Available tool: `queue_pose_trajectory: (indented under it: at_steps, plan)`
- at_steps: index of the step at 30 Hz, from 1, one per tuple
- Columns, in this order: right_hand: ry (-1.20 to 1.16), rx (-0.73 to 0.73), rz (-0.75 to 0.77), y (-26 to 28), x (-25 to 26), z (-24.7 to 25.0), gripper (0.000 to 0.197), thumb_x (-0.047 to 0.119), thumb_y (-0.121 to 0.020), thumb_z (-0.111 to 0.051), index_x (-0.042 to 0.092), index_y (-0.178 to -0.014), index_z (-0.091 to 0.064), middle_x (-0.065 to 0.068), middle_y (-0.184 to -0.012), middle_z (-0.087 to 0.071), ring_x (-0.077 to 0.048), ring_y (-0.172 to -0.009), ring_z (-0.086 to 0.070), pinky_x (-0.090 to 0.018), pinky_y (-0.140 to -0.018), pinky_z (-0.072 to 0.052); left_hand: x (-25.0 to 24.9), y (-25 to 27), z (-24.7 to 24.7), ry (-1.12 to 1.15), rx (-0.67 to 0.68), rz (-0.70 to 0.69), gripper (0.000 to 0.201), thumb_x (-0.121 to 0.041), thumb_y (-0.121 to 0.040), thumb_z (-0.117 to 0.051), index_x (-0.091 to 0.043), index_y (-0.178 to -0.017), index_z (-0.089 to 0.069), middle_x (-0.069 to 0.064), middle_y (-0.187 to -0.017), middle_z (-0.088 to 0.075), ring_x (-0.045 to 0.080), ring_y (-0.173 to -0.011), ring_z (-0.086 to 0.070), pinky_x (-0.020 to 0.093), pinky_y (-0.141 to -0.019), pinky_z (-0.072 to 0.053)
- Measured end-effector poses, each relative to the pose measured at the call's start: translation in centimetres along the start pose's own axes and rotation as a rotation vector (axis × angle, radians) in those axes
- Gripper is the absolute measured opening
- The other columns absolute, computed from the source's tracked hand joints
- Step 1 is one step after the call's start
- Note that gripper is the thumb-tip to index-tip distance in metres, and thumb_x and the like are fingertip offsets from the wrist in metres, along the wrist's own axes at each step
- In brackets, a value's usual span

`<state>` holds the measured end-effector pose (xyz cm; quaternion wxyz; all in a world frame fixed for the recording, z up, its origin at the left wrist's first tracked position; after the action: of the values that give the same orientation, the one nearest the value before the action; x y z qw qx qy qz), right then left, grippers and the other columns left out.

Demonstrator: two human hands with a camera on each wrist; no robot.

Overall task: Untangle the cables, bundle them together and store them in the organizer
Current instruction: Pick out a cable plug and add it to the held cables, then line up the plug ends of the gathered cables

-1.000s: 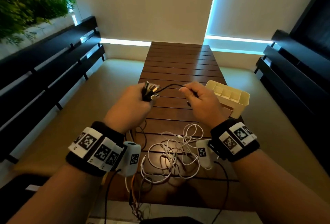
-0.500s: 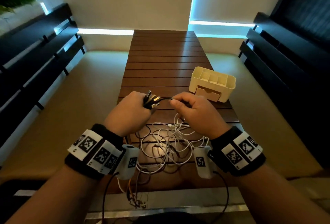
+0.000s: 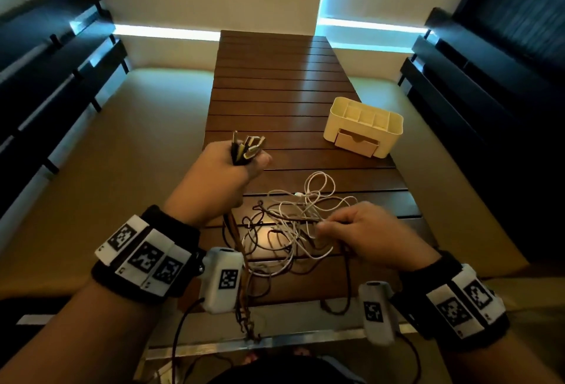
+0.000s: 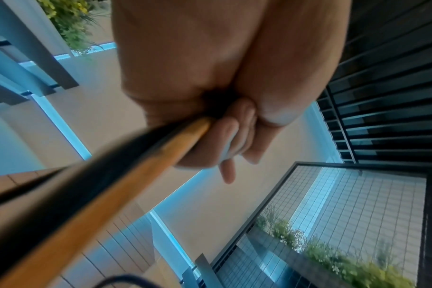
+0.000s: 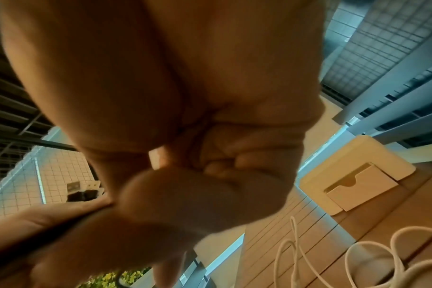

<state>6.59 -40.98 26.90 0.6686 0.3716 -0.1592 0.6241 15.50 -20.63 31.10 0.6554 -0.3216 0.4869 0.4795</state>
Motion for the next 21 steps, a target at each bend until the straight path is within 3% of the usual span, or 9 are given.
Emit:
queue_pose_trajectory:
  at_steps: [3,5,8,11,14,17,19,21]
  plan:
    - [-0.017,0.06,-0.096,0.8,0.0,-1.0,0.031,0.044,-0.096,-0.056,0.023,-0.079,-0.072,0.012,-0.054,-0.063,-0.002,-0.048,-0.059,-0.018,-0.049,-0.046,-0.1,0.4,1.1,0.124,-0.01,-0.019,0.024,-0.02,-0.099,-0.056,0.001,-0.108,-0.063,-0.005,-0.051,-0.031,0.011,-0.041,-0.029,0.023,-0.042,-0.03]
    - [0.138,0.041,-0.106,0.6,0.2,-1.1,0.032,0.051,-0.095,-0.054,0.028,-0.08,-0.069,0.009,-0.067,-0.068,-0.003,-0.06,-0.065,-0.023,-0.059,-0.053,-0.1,0.6,1.5,0.171,-0.004,-0.027,0.028,-0.021,-0.099,-0.055,0.005,-0.11,-0.06,-0.004,-0.052,-0.029,0.012,-0.042,-0.027,0.024,-0.043,-0.029]
    - [0.224,-0.057,-0.094,0.0,0.7,-1.0,0.029,0.056,-0.091,-0.056,0.032,-0.099,-0.069,0.011,-0.092,-0.066,-0.003,-0.084,-0.062,-0.031,-0.08,-0.056,-0.2,1.1,1.4,0.236,0.04,-0.026,0.034,-0.022,-0.099,-0.055,0.01,-0.113,-0.054,-0.005,-0.052,-0.029,0.013,-0.043,-0.026,0.026,-0.043,-0.029]
    - [0.11,-0.085,0.015,-0.5,2.7,-1.4,0.043,0.056,-0.084,-0.063,0.035,-0.122,-0.061,0.017,-0.114,-0.056,-0.001,-0.104,-0.056,-0.031,-0.09,-0.054,-0.7,2.0,1.1,0.293,0.08,-0.053,0.025,-0.022,-0.1,-0.054,0.002,-0.107,-0.059,-0.006,-0.052,-0.031,0.011,-0.042,-0.029,0.026,-0.044,-0.032]
    - [0.044,0.033,0.154,-0.9,5.2,-3.1,0.066,0.057,-0.078,-0.071,0.046,-0.138,-0.045,0.025,-0.137,-0.04,0.002,-0.123,-0.042,-0.028,-0.099,-0.045,-1.8,2.8,1.4,0.374,0.094,-0.109,0.018,-0.022,-0.1,-0.053,-0.005,-0.102,-0.061,-0.008,-0.051,-0.033,0.009,-0.042,-0.029,0.024,-0.043,-0.034]
    - [0.039,0.157,0.28,-1.1,7.4,-5.7,0.08,0.056,-0.075,-0.076,0.052,-0.143,-0.035,0.033,-0.148,-0.024,0.003,-0.134,-0.031,-0.026,-0.105,-0.035,-3.2,3.5,2.1,0.491,0.093,-0.142,0.018,-0.023,-0.099,-0.052,-0.006,-0.101,-0.059,-0.006,-0.053,-0.031,0.01,-0.044,-0.028,0.023,-0.044,-0.033]
    - [0.014,0.207,0.303,-1.3,8.4,-7.5,0.075,0.05,-0.08,-0.075,0.046,-0.144,-0.036,0.028,-0.15,-0.03,0.003,-0.134,-0.035,-0.026,-0.108,-0.035,-4.0,3.8,2.5,0.585,0.084,-0.155,0.018,-0.024,-0.099,-0.052,-0.008,-0.1,-0.058,-0.004,-0.054,-0.028,0.01,-0.045,-0.025,0.023,-0.044,-0.032]
    - [-0.032,0.276,0.259,-1.4,8.7,-9.3,0.048,0.041,-0.089,-0.069,0.035,-0.133,-0.052,0.012,-0.135,-0.056,-0.005,-0.121,-0.054,-0.035,-0.105,-0.046,-4.5,3.9,3.1,0.662,0.068,-0.169,0.017,-0.024,-0.1,-0.05,-0.008,-0.097,-0.057,-0.003,-0.056,-0.024,0.009,-0.046,-0.022,0.022,-0.044,-0.029]
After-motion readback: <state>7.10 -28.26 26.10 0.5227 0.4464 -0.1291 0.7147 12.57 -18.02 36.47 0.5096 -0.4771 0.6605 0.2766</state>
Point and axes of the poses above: each hand's wrist, its own y-axis away from the middle knuckle, its own z-axis out of the back of the hand, x = y × z, the point moved 6 cm from there along -y, towards the middle knuckle
